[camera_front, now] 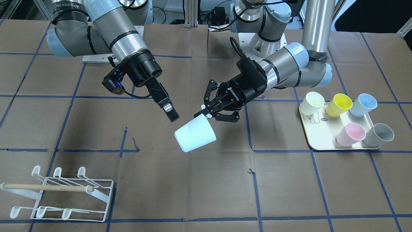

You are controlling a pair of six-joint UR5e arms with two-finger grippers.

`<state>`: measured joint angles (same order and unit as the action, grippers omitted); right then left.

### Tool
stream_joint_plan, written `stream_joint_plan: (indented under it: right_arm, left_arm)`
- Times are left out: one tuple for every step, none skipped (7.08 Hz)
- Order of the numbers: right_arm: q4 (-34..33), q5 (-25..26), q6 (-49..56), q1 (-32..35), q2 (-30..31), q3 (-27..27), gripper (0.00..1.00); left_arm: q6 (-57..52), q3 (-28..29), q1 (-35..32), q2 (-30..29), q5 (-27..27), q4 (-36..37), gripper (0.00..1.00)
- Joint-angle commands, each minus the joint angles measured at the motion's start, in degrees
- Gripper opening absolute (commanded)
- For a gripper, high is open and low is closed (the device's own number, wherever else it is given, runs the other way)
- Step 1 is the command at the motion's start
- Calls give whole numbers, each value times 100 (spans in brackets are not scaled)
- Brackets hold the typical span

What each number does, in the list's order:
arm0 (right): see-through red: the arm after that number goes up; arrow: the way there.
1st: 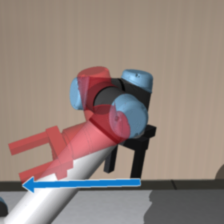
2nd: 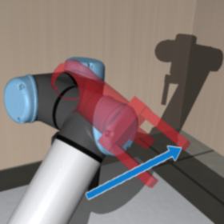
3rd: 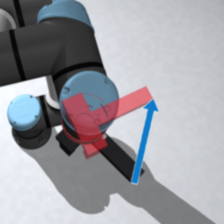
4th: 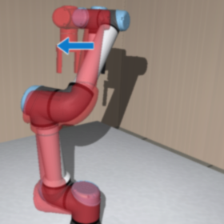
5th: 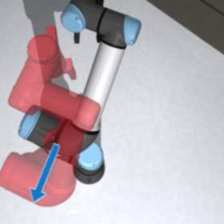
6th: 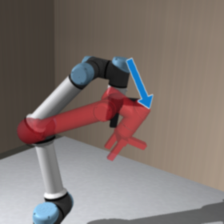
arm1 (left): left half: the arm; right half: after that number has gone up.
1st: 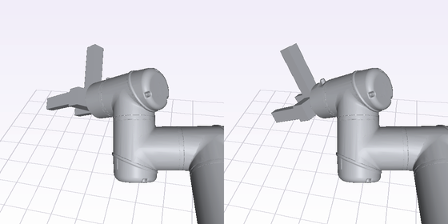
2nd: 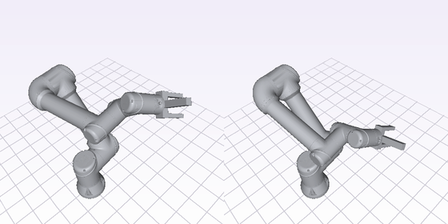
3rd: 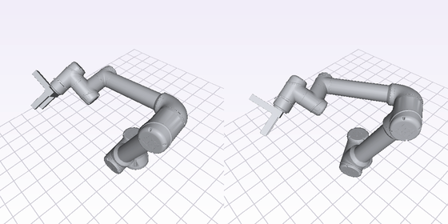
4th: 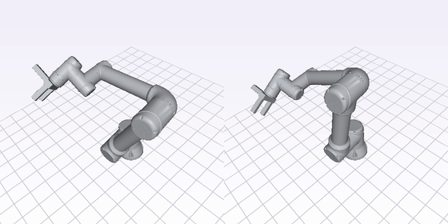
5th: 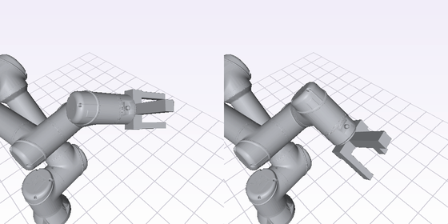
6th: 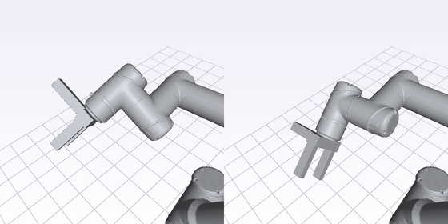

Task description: Transfer IKEA cup to right arm and place on rack

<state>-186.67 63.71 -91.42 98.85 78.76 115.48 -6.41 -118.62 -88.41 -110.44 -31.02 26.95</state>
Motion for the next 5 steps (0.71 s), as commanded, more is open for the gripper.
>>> stream_joint_plan:
  right_arm:
    - [-1,27,2,3,-140,-17,99]
    - [8,27,2,20,-211,-130,99]
    - [17,44,-7,81,-333,-288,99]
    - [43,45,-7,108,-387,-350,99]
    - [52,45,-7,108,-405,-368,99]
  left_arm:
    - [8,6,8,-4,0,3,7]
    - [-1,6,-1,-4,0,3,7]
    - [-1,15,8,-4,0,-6,7]
    - [8,15,8,-4,0,3,7]
    - [-1,23,-1,-4,0,-6,8]
